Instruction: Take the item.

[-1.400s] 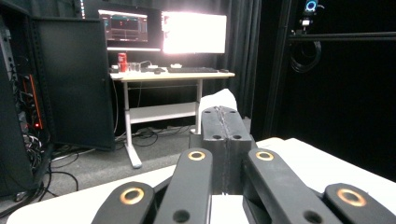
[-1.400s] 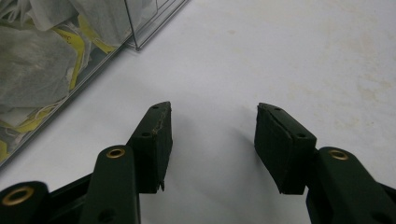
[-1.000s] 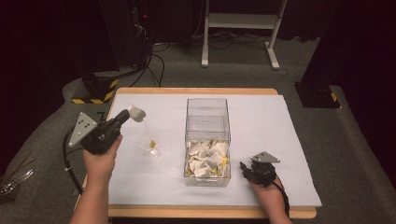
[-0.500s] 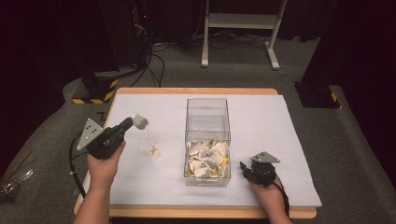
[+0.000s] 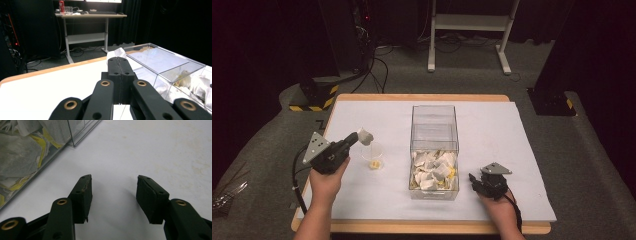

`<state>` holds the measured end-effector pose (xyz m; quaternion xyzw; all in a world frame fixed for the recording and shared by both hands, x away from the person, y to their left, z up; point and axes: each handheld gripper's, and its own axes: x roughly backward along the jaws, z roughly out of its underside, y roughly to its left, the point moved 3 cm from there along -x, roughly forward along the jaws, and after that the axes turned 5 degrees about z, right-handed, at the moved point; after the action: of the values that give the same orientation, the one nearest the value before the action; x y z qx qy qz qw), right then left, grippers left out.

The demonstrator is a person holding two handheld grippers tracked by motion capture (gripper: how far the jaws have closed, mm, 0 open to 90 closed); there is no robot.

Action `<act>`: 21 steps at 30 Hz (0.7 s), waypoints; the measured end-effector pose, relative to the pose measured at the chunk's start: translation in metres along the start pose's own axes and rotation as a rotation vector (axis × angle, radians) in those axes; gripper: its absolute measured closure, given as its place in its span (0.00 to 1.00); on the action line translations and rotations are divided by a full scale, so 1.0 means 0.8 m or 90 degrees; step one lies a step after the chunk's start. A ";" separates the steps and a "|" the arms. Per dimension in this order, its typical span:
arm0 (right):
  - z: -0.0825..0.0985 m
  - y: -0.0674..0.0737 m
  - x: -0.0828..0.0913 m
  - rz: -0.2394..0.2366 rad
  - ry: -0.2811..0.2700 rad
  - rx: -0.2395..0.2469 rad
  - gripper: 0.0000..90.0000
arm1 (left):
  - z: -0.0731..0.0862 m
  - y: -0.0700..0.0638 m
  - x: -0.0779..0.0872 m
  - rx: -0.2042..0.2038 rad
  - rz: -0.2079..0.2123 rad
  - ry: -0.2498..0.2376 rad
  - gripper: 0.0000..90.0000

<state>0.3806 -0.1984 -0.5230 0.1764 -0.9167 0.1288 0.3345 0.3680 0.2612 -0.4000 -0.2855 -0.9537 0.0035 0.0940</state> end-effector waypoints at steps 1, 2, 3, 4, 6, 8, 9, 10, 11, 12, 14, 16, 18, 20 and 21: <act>0.000 0.000 0.000 0.001 -0.001 0.003 0.52 | 0.002 0.000 -0.001 0.000 0.001 0.002 1.00; 0.000 0.000 0.000 0.001 -0.002 0.006 0.52 | 0.003 0.000 -0.001 -0.001 0.000 0.006 1.00; 0.000 0.000 0.000 0.002 -0.002 0.006 0.52 | 0.004 0.000 -0.002 -0.003 0.000 0.009 1.00; 0.000 0.000 0.000 0.000 -0.001 0.003 0.52 | 0.007 0.000 -0.003 -0.006 -0.001 0.015 1.00; 0.000 0.000 0.000 -0.001 0.000 0.000 0.52 | 0.009 -0.001 -0.004 -0.002 0.000 0.014 1.00; 0.000 0.000 0.000 0.000 -0.002 0.004 0.52 | 0.012 -0.001 -0.005 -0.002 0.000 0.020 1.00; 0.000 0.000 0.000 0.001 -0.002 0.008 0.52 | 0.013 -0.001 -0.006 -0.002 0.000 0.022 1.00; 0.000 0.000 0.000 0.000 -0.002 0.006 0.52 | 0.016 -0.002 -0.008 -0.006 -0.001 0.028 1.00; 0.000 0.000 0.000 0.000 -0.002 0.006 0.52 | 0.016 -0.002 -0.008 -0.006 -0.001 0.028 1.00; 0.000 0.000 0.000 0.000 -0.001 0.002 0.52 | 0.017 -0.001 -0.008 -0.006 -0.002 0.030 1.00; 0.000 0.000 0.000 -0.001 0.000 0.001 0.52 | 0.021 -0.001 -0.010 -0.003 -0.001 0.035 1.00; 0.000 0.000 0.000 0.001 -0.002 0.007 0.52 | 0.024 -0.002 -0.012 -0.005 -0.002 0.042 1.00; 0.000 0.000 0.000 0.000 -0.003 0.009 0.52 | 0.027 -0.002 -0.013 -0.006 -0.003 0.046 1.00; 0.000 0.000 0.000 -0.001 0.000 0.002 0.52 | 0.030 -0.001 -0.014 -0.002 -0.003 0.049 1.00; 0.000 0.000 0.000 0.000 -0.002 0.005 0.52 | 0.031 -0.001 -0.015 -0.002 -0.002 0.051 1.00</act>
<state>0.3807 -0.1984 -0.5230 0.1782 -0.9167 0.1319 0.3325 0.3726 0.2550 -0.4268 -0.2838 -0.9497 -0.0094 0.1317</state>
